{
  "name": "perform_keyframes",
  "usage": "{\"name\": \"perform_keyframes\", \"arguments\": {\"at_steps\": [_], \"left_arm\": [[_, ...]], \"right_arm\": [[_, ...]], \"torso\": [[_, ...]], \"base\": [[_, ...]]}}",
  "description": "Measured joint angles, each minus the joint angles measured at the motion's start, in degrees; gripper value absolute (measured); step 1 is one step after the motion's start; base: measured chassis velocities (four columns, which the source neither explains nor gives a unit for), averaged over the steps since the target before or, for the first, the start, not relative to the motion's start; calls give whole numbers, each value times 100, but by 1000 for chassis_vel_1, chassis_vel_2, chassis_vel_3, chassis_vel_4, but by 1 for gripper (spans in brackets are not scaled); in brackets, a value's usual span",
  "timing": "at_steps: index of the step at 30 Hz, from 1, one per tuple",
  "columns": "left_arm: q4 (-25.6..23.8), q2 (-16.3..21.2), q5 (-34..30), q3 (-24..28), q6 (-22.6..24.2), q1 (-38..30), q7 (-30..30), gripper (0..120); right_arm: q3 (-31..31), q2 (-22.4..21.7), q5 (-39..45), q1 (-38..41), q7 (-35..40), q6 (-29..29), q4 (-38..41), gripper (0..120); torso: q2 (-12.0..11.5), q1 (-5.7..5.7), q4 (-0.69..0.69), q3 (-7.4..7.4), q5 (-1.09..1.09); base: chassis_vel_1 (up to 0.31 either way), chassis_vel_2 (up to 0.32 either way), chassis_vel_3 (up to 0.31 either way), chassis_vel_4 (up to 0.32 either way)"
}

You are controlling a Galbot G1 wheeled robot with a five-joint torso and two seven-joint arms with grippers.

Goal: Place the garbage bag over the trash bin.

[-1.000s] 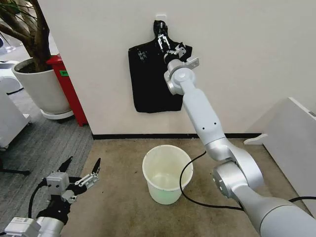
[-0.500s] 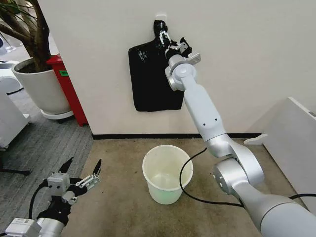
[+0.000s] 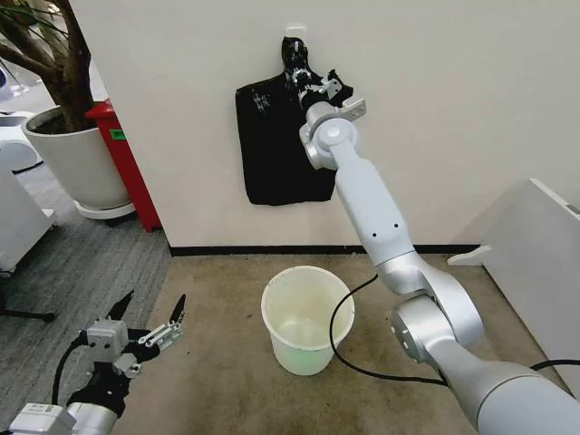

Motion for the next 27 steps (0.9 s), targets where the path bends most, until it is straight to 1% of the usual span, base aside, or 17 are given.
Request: {"name": "perform_keyframes", "arguments": {"at_steps": [4,10,16,18,21,24,27], "left_arm": [[0,-13,4,0,-7,-2,0,100],[0,-44,17,17,-15,-6,5,100],[0,-105,94,78,-86,-26,11,100],[0,-106,95,80,-88,-30,12,100],[0,-101,95,81,-101,-41,13,100],[0,-100,97,80,-121,-46,13,100],[0,-104,101,80,-129,-49,13,100]], "right_arm": [[1,0,48,-56,90,10,71,0],[-14,0,167,-164,425,59,226,0],[-218,0,403,-387,1433,224,768,0],[-251,0,434,-415,1560,247,844,0],[-422,0,518,-523,2088,325,1125,0],[-564,0,540,-652,2409,352,1332,0],[-639,0,548,-771,2546,357,1482,0]], "torso": [[0,0,0,0,0],[0,0,0,0,0],[0,0,0,0,0],[0,0,0,0,0],[0,0,0,0,0],[0,0,0,0,0],[0,0,-1,0,0]], "base": [[0,0,0,0],[0,0,0,0],[0,0,0,0],[0,0,0,0],[0,0,0,0],[0,0,0,0],[0,0,0,0]]}}
